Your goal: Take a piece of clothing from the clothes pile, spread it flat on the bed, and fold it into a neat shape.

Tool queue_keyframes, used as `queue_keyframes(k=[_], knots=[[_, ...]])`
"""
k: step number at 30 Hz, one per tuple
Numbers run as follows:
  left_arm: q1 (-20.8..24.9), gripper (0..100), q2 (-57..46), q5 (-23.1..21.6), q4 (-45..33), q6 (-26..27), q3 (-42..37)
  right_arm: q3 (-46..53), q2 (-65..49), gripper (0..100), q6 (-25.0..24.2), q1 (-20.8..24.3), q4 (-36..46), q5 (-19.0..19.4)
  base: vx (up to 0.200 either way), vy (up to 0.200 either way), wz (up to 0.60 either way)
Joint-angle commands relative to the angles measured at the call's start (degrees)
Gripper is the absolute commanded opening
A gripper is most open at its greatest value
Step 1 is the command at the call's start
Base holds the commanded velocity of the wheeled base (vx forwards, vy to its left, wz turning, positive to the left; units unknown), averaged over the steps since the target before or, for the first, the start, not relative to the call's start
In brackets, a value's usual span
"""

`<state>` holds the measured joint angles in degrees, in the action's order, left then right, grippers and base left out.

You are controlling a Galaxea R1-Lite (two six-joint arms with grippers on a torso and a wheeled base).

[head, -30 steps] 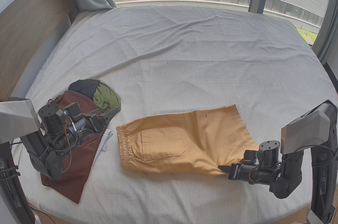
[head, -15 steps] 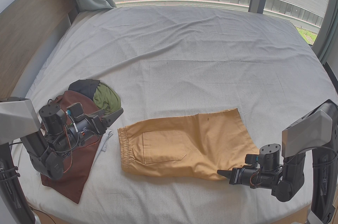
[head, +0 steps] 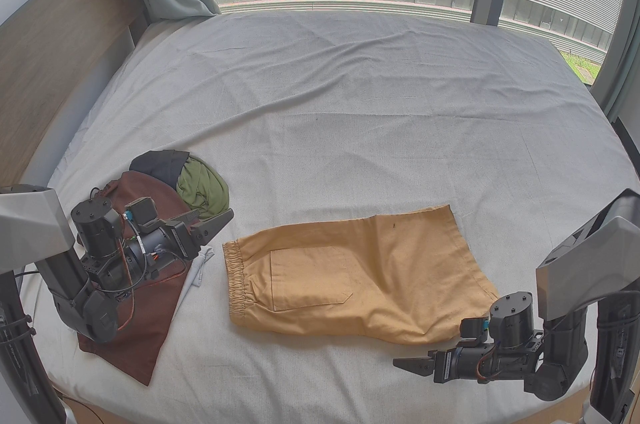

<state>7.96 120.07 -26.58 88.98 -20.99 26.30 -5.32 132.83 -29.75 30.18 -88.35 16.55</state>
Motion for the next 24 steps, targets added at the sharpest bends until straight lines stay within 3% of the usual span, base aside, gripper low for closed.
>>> queue_keyframes(k=[1,7,18,24], knots=[[-0.1,100,-0.1,-0.1,0.2,0.0,-0.1,2.6,-7.1,100,-0.2,3.1,0.1,0.0,0.000,0.000,0.00],[0.1,100,-0.8,-0.8,0.2,0.3,-0.5,2.9,-13.6,100,-0.4,4.3,0.0,0.2,0.000,0.000,0.00],[0.3,100,-2.1,-2.6,0.1,0.4,-1.7,-0.8,-24.2,100,0.2,3.9,0.1,5.4,0.000,0.000,0.00],[0.3,100,-2.6,-3.4,0.1,1.7,-2.0,-4.4,-25.0,100,0.3,2.8,0.1,5.4,0.000,0.000,0.00]])
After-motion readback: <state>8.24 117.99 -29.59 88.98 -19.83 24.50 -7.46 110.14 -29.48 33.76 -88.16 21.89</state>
